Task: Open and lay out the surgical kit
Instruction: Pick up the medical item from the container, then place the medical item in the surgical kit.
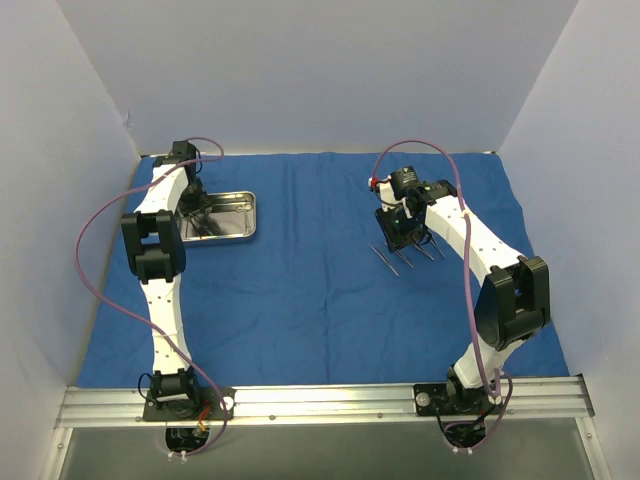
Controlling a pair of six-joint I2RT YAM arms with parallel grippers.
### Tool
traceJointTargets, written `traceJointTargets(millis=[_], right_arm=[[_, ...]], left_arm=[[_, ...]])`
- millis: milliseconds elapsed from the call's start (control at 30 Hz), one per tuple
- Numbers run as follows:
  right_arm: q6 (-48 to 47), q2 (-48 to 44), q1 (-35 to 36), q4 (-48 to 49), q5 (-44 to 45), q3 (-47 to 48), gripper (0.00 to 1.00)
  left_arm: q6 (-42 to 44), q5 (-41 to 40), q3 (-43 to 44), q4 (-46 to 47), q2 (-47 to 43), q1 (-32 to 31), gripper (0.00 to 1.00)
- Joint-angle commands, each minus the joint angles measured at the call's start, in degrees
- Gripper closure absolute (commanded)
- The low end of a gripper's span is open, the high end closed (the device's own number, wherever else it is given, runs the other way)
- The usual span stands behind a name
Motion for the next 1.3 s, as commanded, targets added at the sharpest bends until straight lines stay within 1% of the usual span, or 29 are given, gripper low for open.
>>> traceJointTargets(millis=[0,67,167,300,333,367,400,433,467,700,933,967,1067,1100,1133,1167,1200,1233,1267], right_arm=[[0.61,-2.91,-0.21,-1.87,-0.34,-0.57,0.76],[0.52,-3.08,-0.21,-2.13,-0.43,-0.75,0.76],[0.61,-3.61,-0.21,-2.22,-0.34,-1.19,0.76],[0.61,-3.96,-0.21,-2.48,-0.25,-0.93,0.77],[0.44,-3.96,-0.21,-2.57,-0.25,-0.84,0.77],[0.44,-3.96,-0.21,-2.57,-0.25,-0.75,0.77],[0.35,-3.96,-0.21,-2.57,-0.25,-0.66,0.77],[0.26,-3.88,-0.21,-2.57,-0.08,-0.40,0.77],[0.17,-3.70,-0.21,-2.57,-0.16,-0.23,0.77],[0.08,-2.73,0.05,-0.99,-1.39,1.01,0.77],[0.00,-1.59,0.75,0.50,-2.45,2.06,0.78],[0.08,-1.33,0.75,0.85,-2.80,2.32,0.78],[0.09,-1.24,0.75,2.96,-6.21,3.99,0.78],[0.35,-1.33,0.75,4.97,-7.97,4.78,0.78],[0.61,-1.50,0.67,6.21,-11.90,5.13,0.77],[1.13,-1.68,0.67,7.44,-13.68,5.40,0.77],[1.84,-1.77,0.75,10.15,-15.53,5.66,0.77],[3.67,-1.85,0.75,11.57,-18.94,5.75,0.76],[4.91,-2.11,0.75,13.06,-20.19,5.58,0.76]], left_arm=[[0.39,-1.03,1.90,-0.75,1.65,0.49,0.49],[0.74,-1.03,1.90,-0.75,2.61,0.49,0.51],[1.01,-0.60,1.72,-0.84,3.49,0.57,0.58],[1.97,0.64,0.93,0.22,3.06,0.92,0.75],[2.06,0.90,0.67,0.30,2.71,1.01,0.83],[2.06,1.16,0.49,0.48,2.36,1.10,0.89],[2.24,1.51,0.40,0.66,2.01,1.28,0.91],[2.33,1.43,0.14,0.66,0.87,1.45,0.96],[2.41,1.34,-0.12,0.83,0.08,1.54,0.98],[2.68,5.11,-2.14,1.53,-8.80,1.89,0.98],[2.15,11.00,-5.83,2.59,-19.69,1.89,0.98],[2.41,13.01,-6.36,3.11,-20.75,1.81,0.98],[3.64,22.85,-9.34,5.57,-24.27,1.72,0.98],[3.99,30.62,-10.48,6.71,-25.06,1.63,0.98],[4.00,34.52,-13.72,8.11,-26.98,1.28,0.98],[3.65,37.52,-15.57,10.56,-28.13,0.93,0.98],[2.78,43.47,-17.77,12.42,-29.19,0.40,0.98],[2.59,45.09,-21.27,13.57,-31.46,-1.43,0.98],[2.85,45.37,-22.61,14.01,-32.70,-2.67,0.98]])
